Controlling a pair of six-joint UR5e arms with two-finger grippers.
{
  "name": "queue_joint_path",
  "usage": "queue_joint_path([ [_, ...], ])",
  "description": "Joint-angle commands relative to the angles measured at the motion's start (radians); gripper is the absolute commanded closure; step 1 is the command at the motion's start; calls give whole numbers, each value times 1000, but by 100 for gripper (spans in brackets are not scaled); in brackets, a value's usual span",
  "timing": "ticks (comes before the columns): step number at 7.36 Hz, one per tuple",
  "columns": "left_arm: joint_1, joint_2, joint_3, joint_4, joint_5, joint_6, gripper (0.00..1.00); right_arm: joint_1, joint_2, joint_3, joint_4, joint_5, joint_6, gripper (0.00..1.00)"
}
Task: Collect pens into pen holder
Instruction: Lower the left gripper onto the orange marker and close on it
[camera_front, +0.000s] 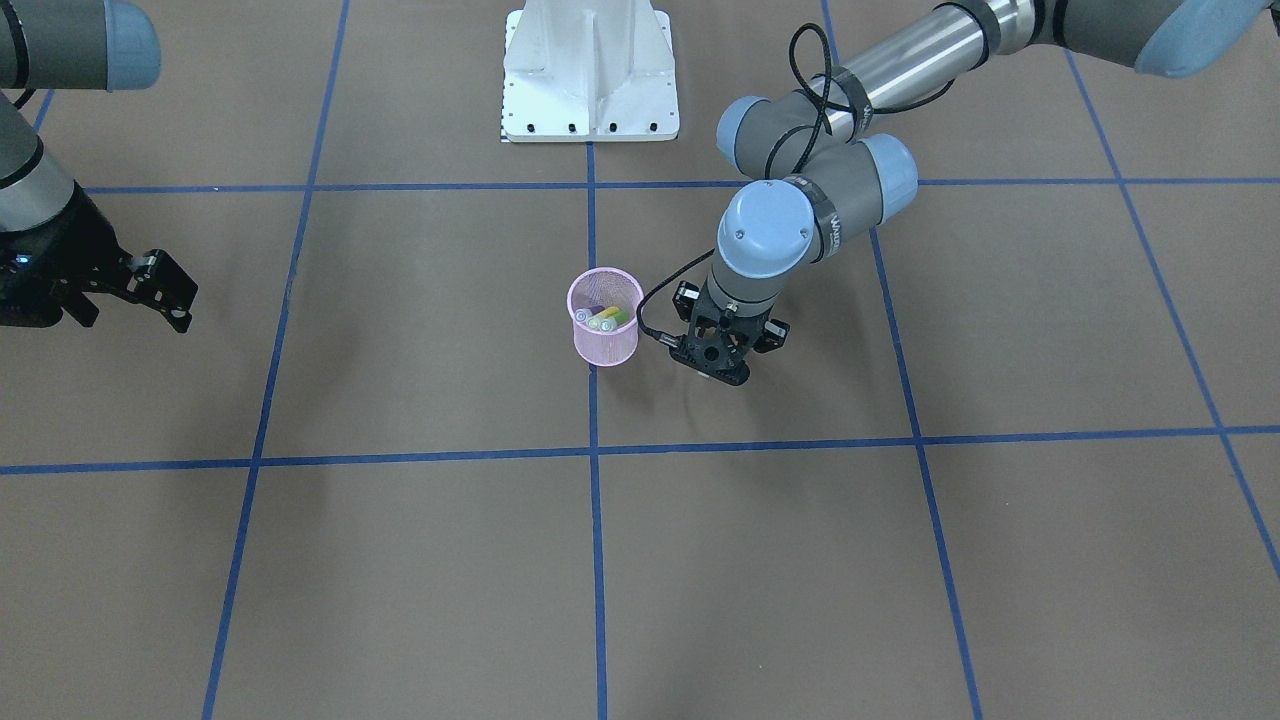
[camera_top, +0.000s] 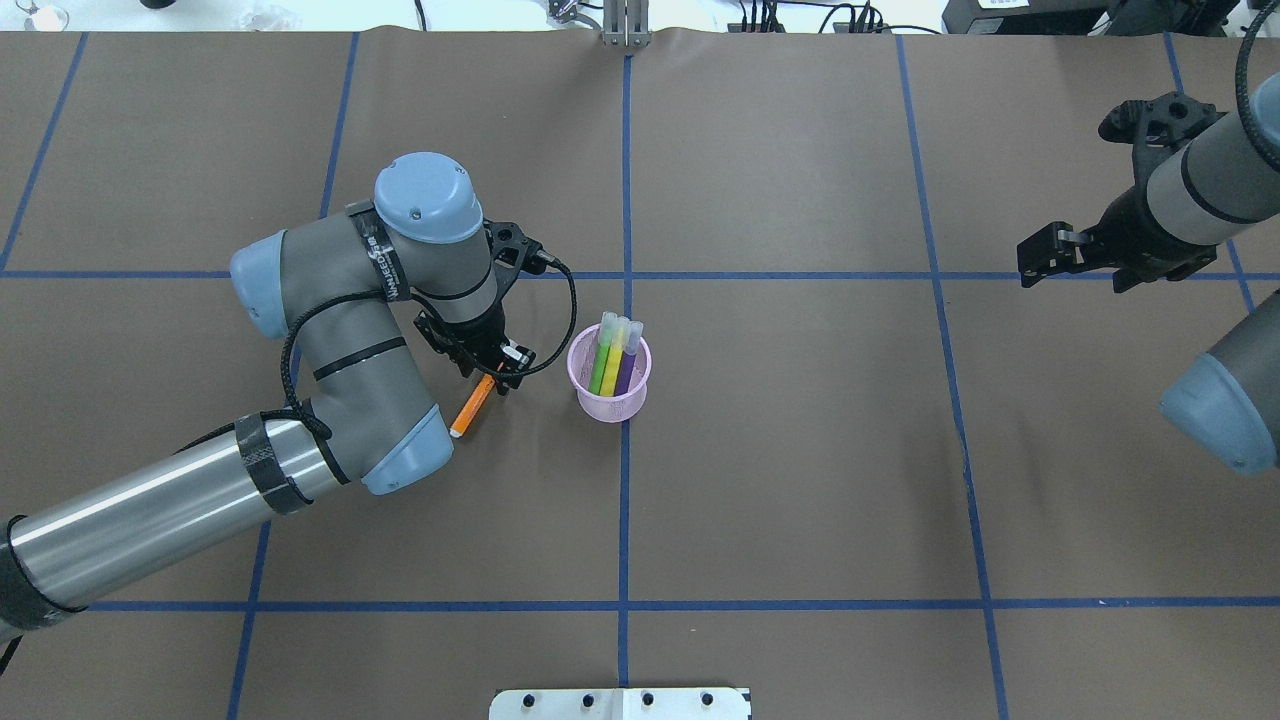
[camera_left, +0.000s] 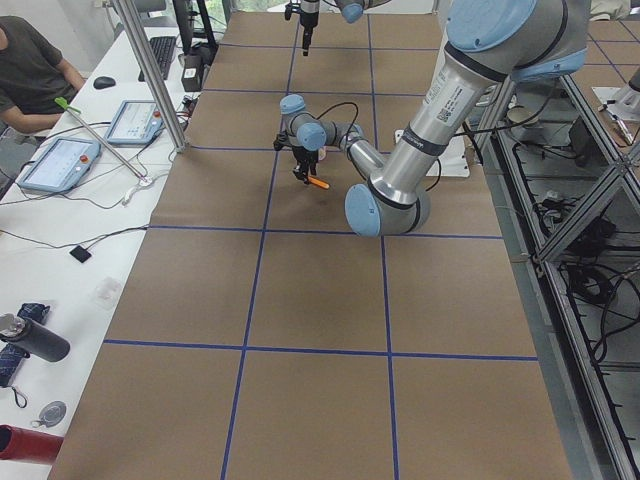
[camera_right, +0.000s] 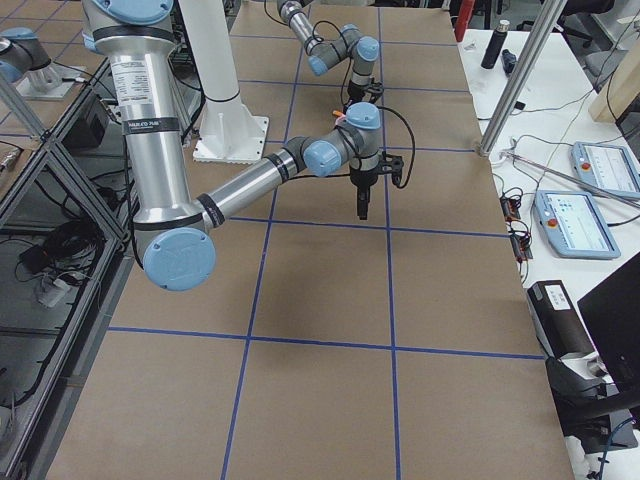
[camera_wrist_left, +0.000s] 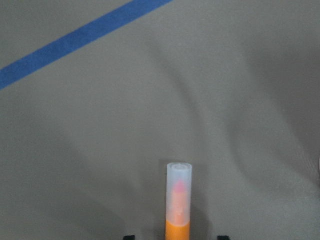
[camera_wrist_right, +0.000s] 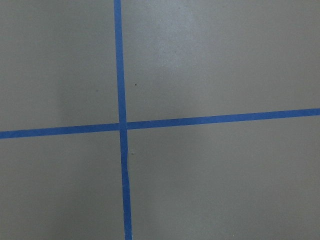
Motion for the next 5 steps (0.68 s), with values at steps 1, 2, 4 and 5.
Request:
queue_joint_path([
  [1,2,0,2,0,2,0,48,-1,0,-1,0,0,2,1],
  [2,2,1,2,0,2,0,56,0,0,-1,0,0,2,1],
  [4,4,1,3,0,1,0,76,-1,0,-1,0,0,2,1],
  [5,2,0,2,2,-1,0,100,-1,1,-3,0,0,2,1],
])
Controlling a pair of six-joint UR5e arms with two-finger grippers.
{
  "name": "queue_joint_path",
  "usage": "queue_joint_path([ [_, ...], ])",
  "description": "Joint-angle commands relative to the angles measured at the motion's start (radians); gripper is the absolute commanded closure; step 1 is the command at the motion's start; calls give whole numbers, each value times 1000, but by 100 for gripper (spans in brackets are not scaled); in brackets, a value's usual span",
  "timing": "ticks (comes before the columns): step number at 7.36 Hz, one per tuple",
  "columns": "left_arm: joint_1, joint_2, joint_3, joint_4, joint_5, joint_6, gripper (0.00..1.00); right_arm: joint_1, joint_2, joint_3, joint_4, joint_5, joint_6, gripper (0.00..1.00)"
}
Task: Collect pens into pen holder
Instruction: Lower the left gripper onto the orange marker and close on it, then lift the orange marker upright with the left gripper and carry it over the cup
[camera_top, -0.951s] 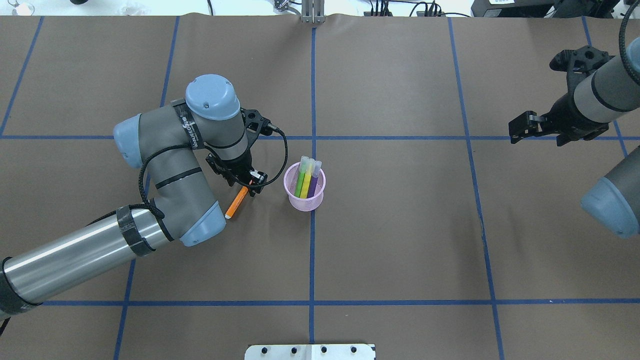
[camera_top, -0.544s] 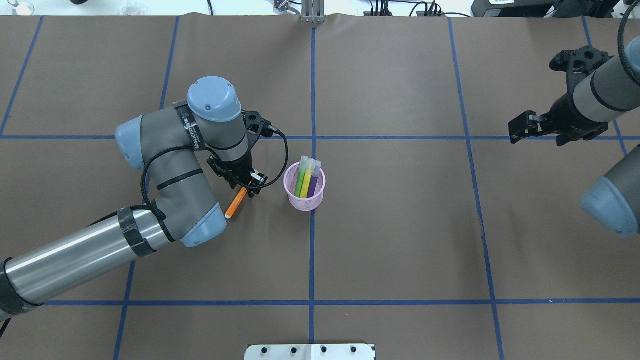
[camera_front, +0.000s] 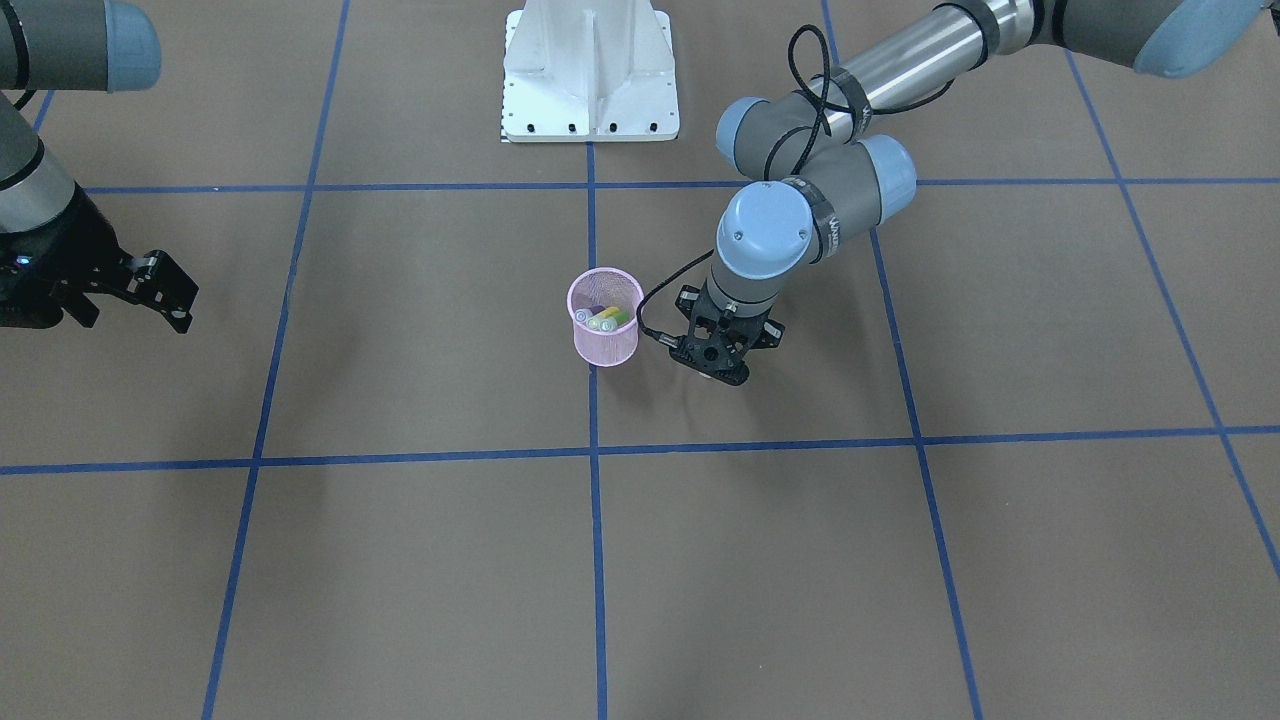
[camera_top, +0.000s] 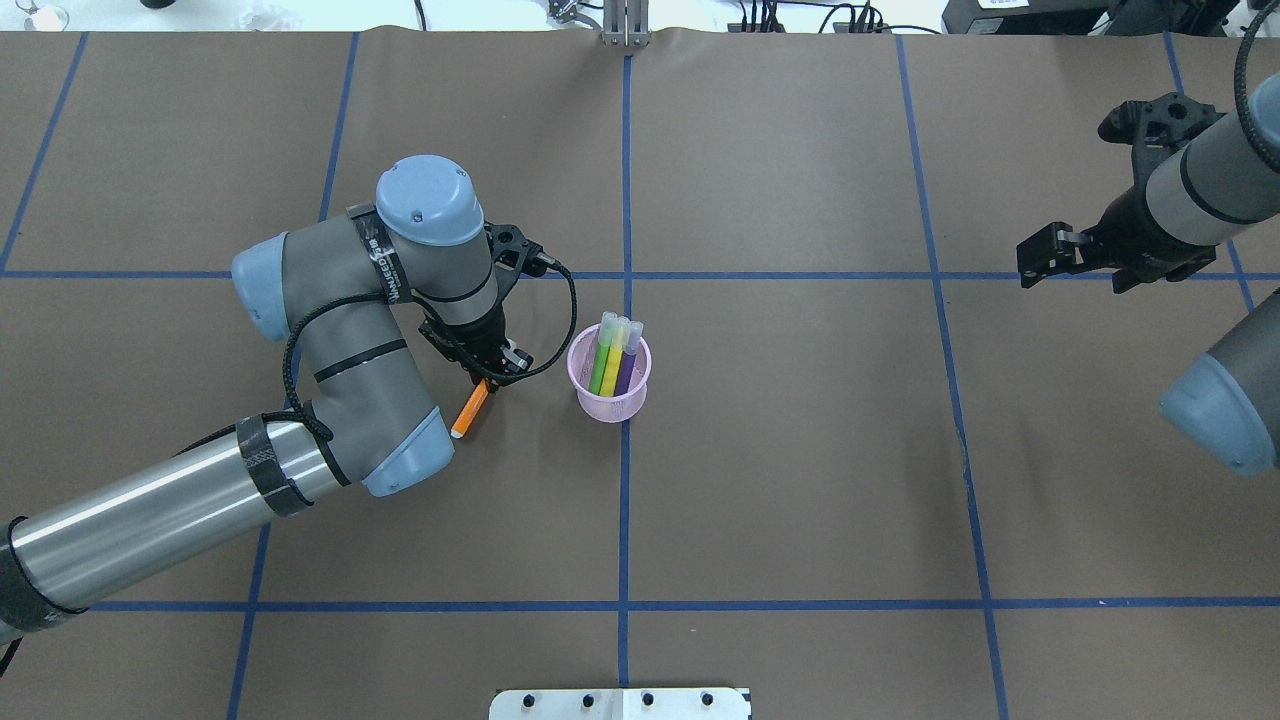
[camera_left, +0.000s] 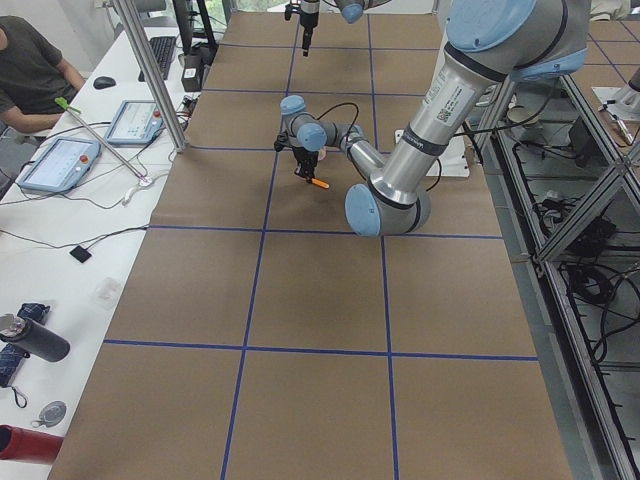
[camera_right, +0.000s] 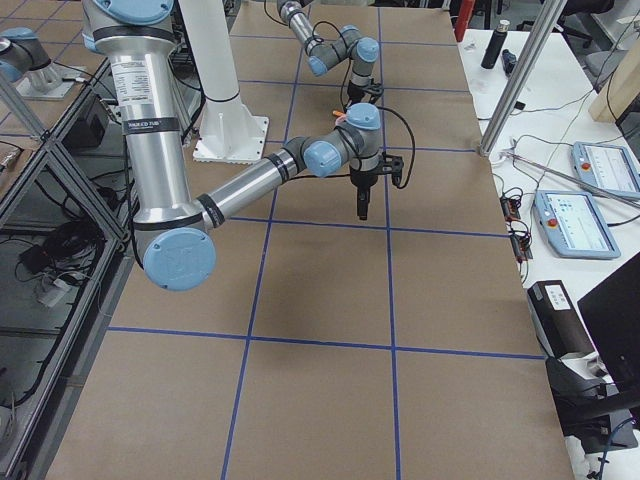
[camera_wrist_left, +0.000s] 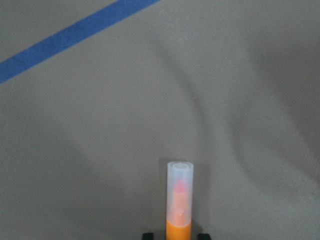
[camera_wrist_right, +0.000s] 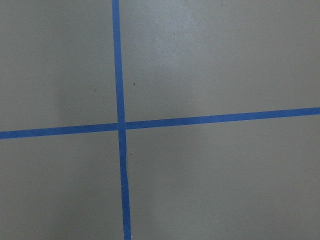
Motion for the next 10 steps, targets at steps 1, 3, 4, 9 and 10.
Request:
queue_joint_path([
  [1,-4,-1,-11,9,-3,0,100,0,1,-1,0,0,-1,1],
  [3,-31,-2,-122,18,0,-18,100,0,2,-1,0,0,0,1],
  [4,-39,-2,-167,10,11,-91,100,1,2,-1,0,0,0,1],
  [9,-8,-10,-371,-3,376,-213,100,1,5,2,2,0,-3,1],
  [10,-1,-23,-402,-6,382,-212,100,3,5,2,15,-2,-3,1],
])
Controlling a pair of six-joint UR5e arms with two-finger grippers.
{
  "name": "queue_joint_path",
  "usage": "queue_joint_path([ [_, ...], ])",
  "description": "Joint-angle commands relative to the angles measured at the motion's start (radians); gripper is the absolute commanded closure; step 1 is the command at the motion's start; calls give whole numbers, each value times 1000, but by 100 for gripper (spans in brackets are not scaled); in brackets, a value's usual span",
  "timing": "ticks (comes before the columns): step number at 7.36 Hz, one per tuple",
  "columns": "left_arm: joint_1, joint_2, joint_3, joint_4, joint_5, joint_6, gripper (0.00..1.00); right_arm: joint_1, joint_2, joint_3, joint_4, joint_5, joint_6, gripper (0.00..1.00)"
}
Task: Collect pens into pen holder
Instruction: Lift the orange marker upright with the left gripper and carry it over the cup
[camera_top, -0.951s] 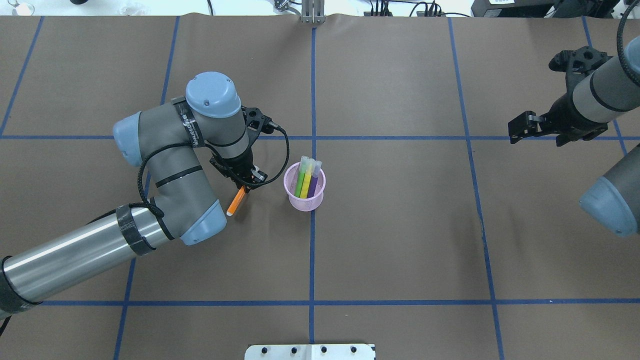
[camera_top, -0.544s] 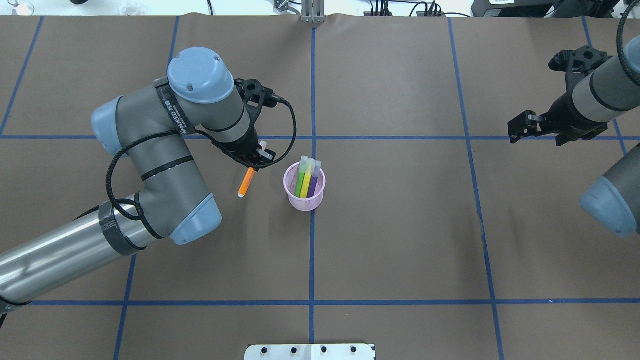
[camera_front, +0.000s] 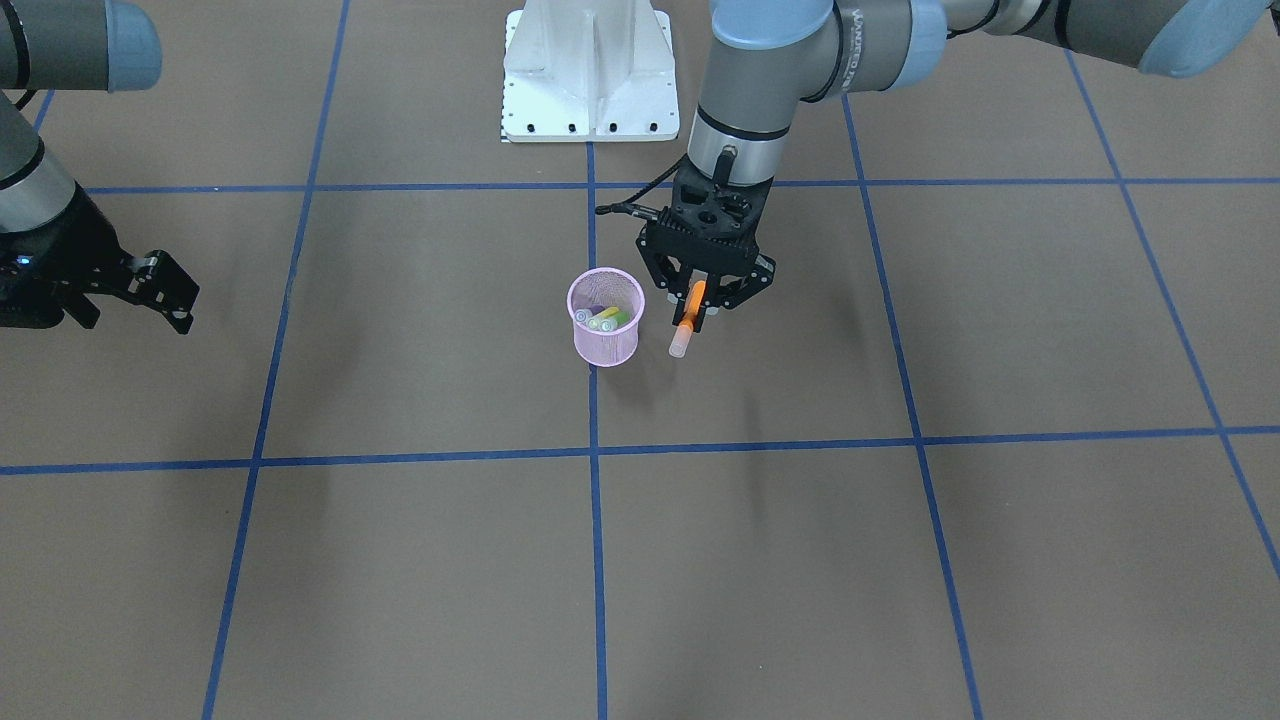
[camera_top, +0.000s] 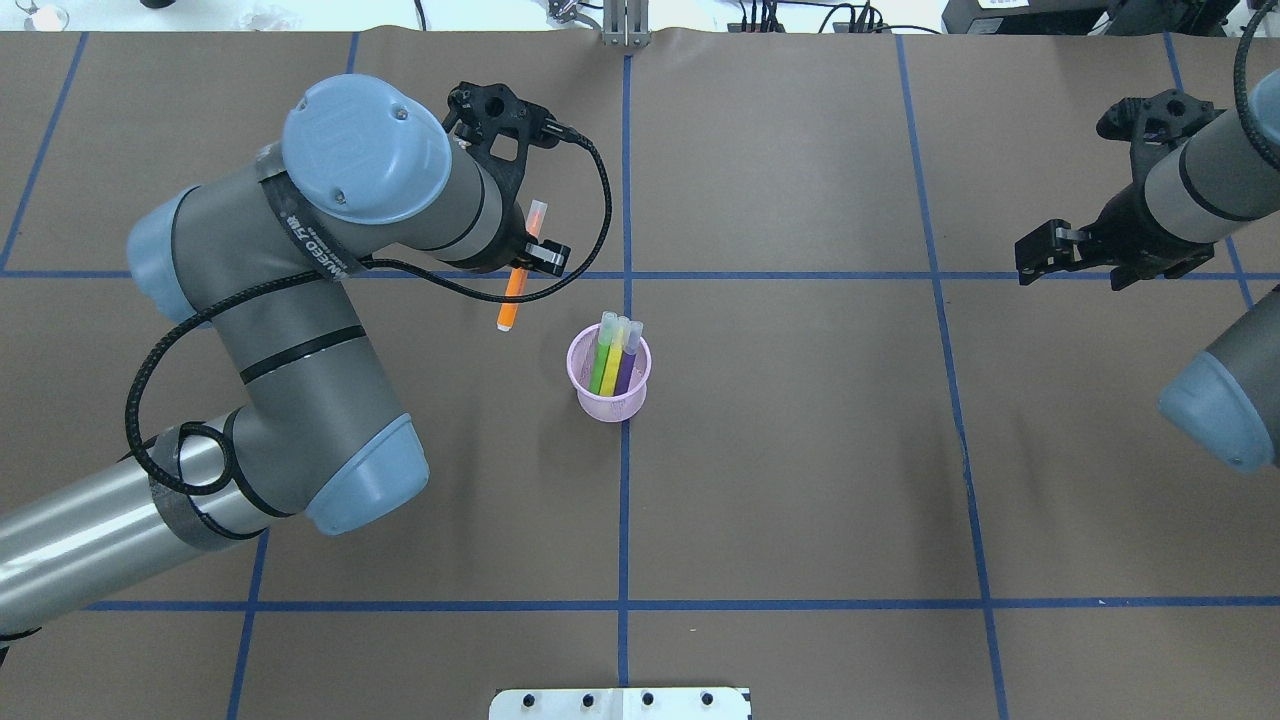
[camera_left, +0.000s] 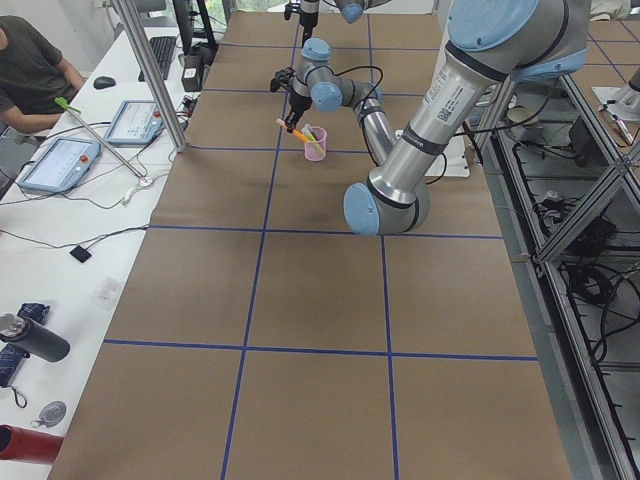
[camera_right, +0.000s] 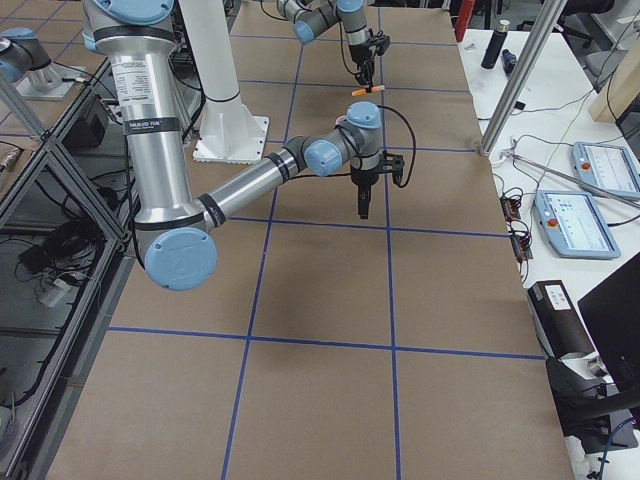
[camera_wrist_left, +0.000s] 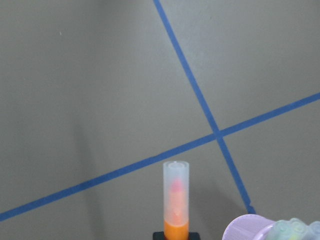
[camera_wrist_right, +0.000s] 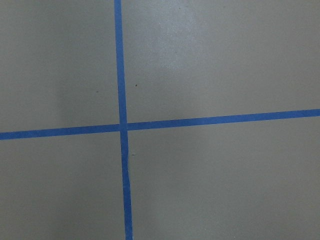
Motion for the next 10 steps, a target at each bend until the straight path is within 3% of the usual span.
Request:
queue_joint_path([
  [1,20,0,-89,-7,64,-8,100,6,-1,1,11,-1,0,1],
  [3,174,66,-178,-108,432,-19,100,13,-2,1,11,-1,0,1],
  [5,292,111,-160,-176,636,-83,100,33,-7,-2,10,2,-7,1],
  [8,306,97,-53,-287,691,-82,100,33,-6,-16,11,2,-8,1],
  [10,311,88,-21,-292,695,-82,100,33,-6,-16,11,2,-10,1],
])
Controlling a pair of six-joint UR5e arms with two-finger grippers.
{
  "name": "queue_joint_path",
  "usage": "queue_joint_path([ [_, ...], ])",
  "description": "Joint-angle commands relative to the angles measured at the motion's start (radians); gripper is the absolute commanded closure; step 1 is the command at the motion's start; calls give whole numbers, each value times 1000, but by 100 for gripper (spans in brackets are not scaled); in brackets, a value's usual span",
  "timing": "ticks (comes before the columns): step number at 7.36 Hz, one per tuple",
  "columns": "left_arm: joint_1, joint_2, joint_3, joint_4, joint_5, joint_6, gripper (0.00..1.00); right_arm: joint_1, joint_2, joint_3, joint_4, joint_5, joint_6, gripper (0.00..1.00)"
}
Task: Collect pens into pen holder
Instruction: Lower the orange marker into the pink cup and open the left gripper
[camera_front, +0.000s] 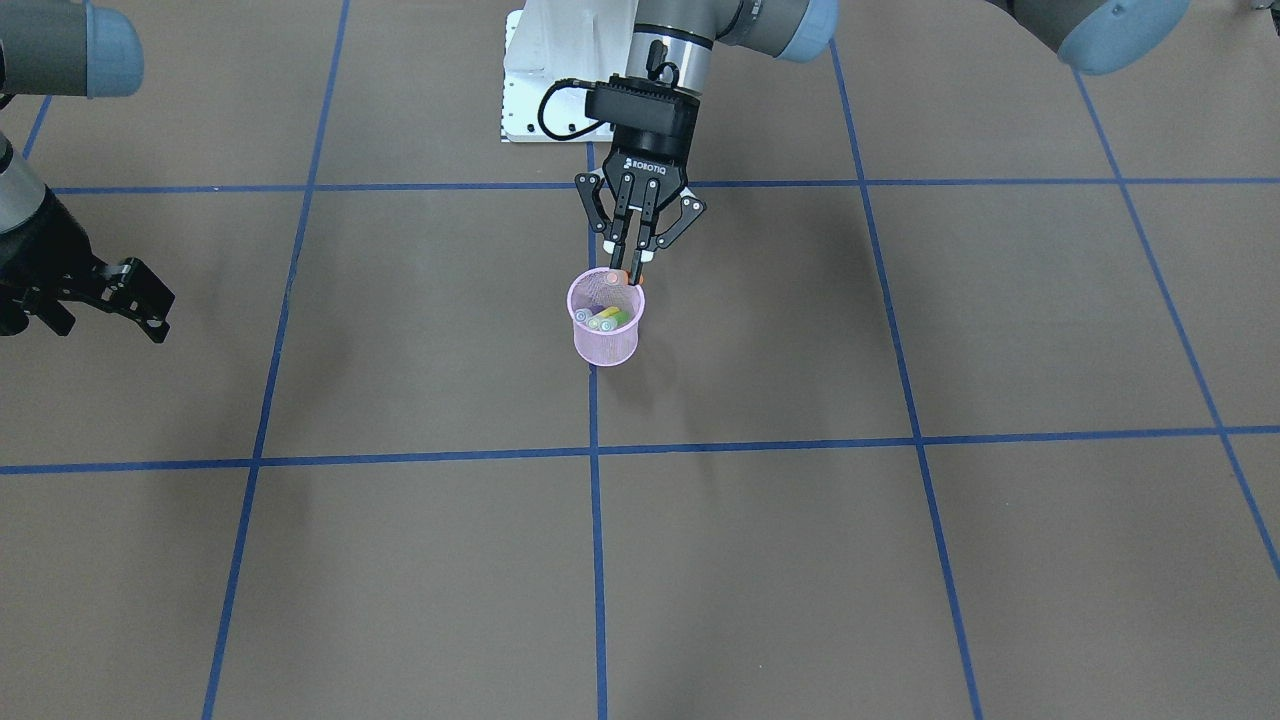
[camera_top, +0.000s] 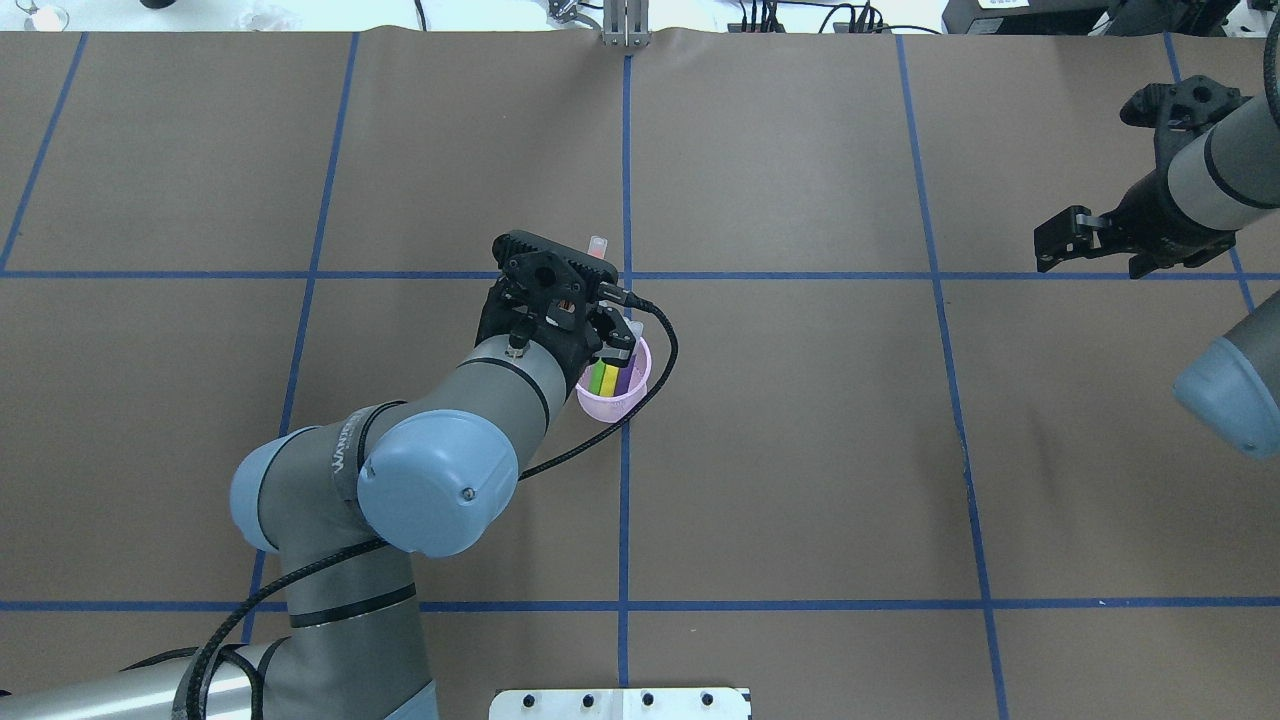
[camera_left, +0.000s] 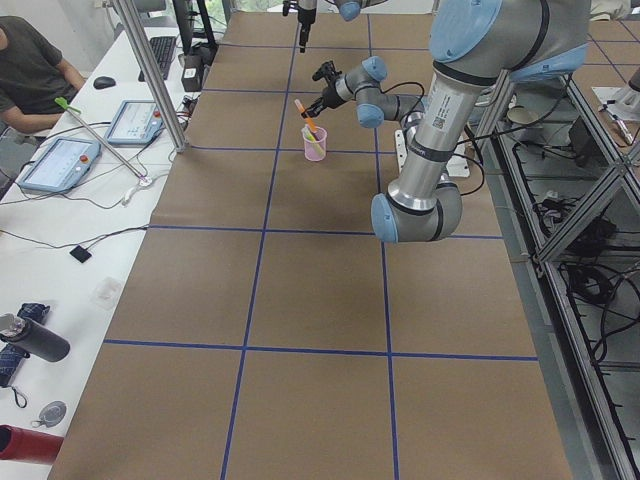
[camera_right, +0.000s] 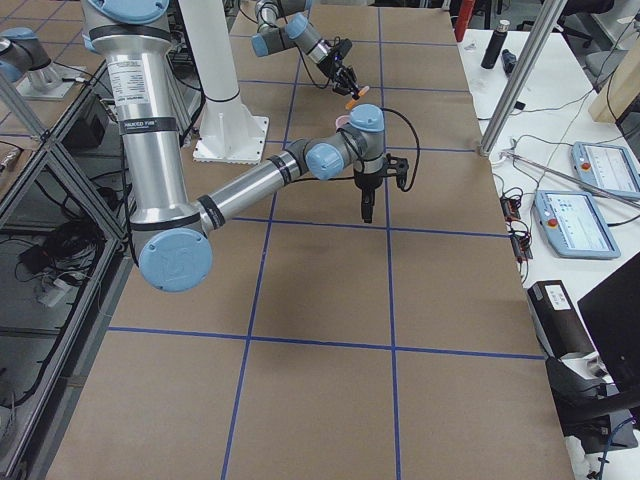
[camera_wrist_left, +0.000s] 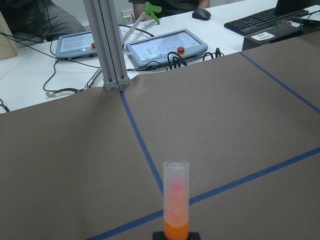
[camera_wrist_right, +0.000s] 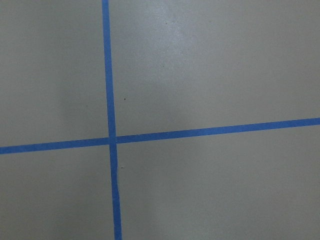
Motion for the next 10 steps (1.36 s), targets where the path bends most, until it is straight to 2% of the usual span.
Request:
queue_joint_path([
  [1,8,-3,22,-10,4,0,100,0,1,-1,0,0,-1,1],
  [6,25,-32,61,-9,7,-3,100,-1,1,-4,0,0,1,1],
  [8,49,-32,67,-12,39,-8,98,-1,1,-4,0,0,2,1],
  [9,49,-32,73,-13,39,-9,69,-1,1,-5,0,0,4,1],
  [10,49,-32,79,-13,38,-8,55,-1,1,-4,0,0,6,1],
])
